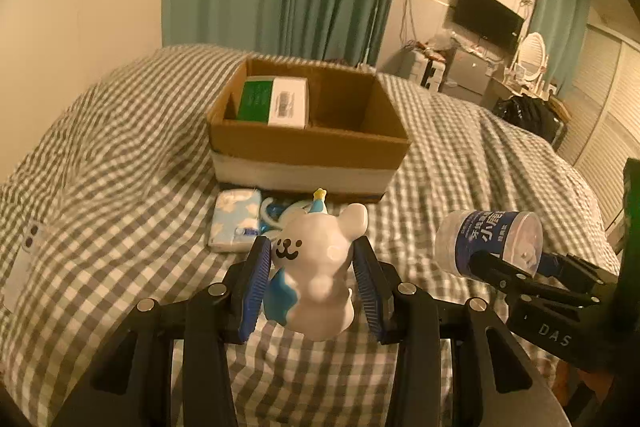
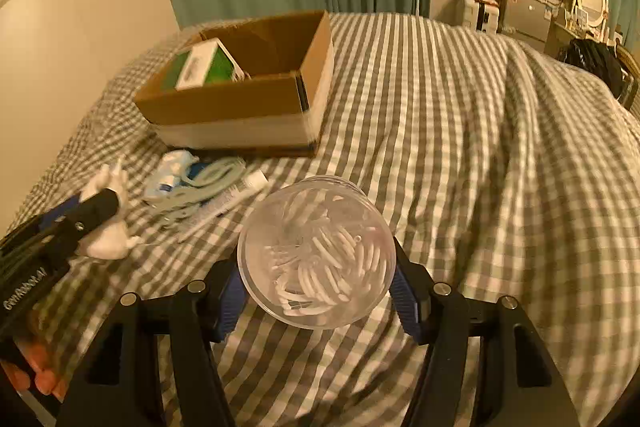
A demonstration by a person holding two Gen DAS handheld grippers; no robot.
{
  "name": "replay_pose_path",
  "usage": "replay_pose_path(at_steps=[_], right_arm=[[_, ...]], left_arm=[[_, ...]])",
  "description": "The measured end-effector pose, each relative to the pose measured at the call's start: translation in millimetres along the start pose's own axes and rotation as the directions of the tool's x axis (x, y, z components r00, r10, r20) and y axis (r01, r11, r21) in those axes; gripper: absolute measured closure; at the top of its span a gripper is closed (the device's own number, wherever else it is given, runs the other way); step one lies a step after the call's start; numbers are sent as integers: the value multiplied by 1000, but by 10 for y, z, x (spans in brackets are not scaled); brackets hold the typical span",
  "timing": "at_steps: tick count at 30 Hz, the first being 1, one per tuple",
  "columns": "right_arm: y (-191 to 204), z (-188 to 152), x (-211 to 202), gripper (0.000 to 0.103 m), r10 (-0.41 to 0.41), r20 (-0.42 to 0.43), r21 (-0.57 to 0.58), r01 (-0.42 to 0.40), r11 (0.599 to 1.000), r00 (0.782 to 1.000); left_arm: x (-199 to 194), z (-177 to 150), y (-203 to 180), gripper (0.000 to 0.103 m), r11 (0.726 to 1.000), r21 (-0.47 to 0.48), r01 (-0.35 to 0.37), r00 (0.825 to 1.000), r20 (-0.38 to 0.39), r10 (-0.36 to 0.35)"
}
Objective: Organize objects
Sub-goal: 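Grasp the clear blue-labelled jar with the right gripper while the left gripper holds the bear, then lower the bear and the jar into the cardboard box and open both grippers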
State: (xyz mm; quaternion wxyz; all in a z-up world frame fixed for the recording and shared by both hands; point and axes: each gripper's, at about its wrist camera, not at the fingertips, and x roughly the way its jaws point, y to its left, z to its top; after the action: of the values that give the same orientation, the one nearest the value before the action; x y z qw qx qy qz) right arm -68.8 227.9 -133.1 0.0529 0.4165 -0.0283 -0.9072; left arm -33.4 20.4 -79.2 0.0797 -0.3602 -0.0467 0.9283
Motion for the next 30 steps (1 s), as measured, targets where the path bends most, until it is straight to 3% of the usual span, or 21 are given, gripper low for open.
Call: replay_pose_path(at_steps=[8,17,23,30], right_arm=[[67,216,-549,41,21,126,-27,-18,999,992],[201,720,-1079,41,72,275,-100,-46,994,959],[292,1184,-1116,41,87,333,-163,-33,986,939],[283,1719,-784,41,125,331,-159,-76,984,935]], left_arm=[[-319,331,-119,61,999,24,21,997,73,-23],[-372,917,-132,61,997,64,34,991,129,-42],[-226,1381,-153,61,990,133,-42,976,216,13],[235,1866,-153,61,986,157,-49,971,240,10]])
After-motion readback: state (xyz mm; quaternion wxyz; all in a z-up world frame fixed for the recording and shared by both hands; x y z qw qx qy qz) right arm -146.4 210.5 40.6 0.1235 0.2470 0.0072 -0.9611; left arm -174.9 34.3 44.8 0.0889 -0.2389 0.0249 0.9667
